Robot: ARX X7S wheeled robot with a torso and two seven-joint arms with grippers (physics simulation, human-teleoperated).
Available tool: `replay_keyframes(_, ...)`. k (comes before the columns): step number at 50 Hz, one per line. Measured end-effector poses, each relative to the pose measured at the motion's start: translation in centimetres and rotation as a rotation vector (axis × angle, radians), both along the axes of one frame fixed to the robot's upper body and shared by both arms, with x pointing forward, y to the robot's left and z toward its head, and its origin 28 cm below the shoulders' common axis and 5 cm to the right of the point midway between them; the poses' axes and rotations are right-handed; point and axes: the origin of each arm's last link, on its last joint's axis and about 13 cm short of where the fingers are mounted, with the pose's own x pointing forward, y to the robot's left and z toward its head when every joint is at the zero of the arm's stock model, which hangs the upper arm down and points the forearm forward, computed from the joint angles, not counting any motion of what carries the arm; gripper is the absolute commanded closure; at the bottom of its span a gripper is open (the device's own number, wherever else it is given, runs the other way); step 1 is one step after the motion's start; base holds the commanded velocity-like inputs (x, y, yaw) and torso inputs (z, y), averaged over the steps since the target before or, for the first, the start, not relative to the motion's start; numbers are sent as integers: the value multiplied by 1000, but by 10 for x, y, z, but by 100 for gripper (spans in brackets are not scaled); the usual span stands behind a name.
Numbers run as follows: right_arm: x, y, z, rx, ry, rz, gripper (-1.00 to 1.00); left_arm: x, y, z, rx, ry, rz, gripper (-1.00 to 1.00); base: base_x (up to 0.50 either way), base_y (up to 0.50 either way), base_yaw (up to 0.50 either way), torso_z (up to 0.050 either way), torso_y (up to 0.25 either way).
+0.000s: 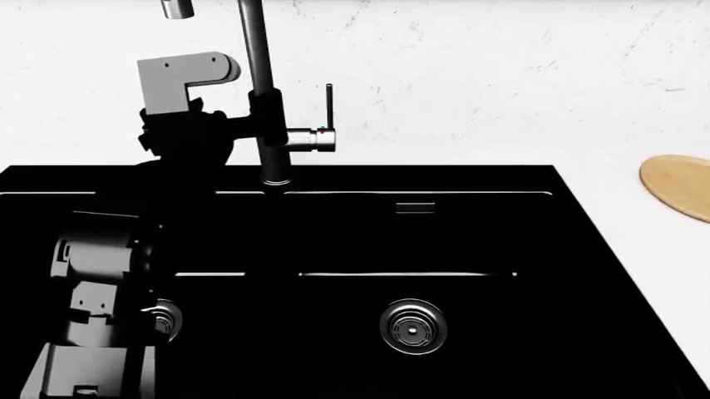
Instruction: Pick the pork chop from the counter and place it in the sink. Then turn on the sink faucet.
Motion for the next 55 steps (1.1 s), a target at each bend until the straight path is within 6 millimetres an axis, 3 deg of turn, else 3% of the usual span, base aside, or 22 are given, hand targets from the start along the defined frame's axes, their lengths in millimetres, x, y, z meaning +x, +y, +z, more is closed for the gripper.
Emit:
replay_keyframes(14, 7, -7, -10, 5, 50, -24, -100, 0, 0, -2, -1, -2, -3, -100, 0, 0, 0, 0, 0)
replay_keyframes(28, -4, 12, -16, -4, 48, -6, -100, 2, 2, -6, -8, 4, 0, -100, 0, 0, 0, 0, 0)
replay_keyframes(39, -4, 9, -17, -29, 68, -30, -100, 2, 2, -8, -11, 7, 1, -100, 0, 0, 0, 0, 0)
replay_keyframes(55, 11, 1, -24, -55, 136, -23, -100, 2, 2, -12, -13, 10, 0, -100, 0, 0, 0, 0, 0)
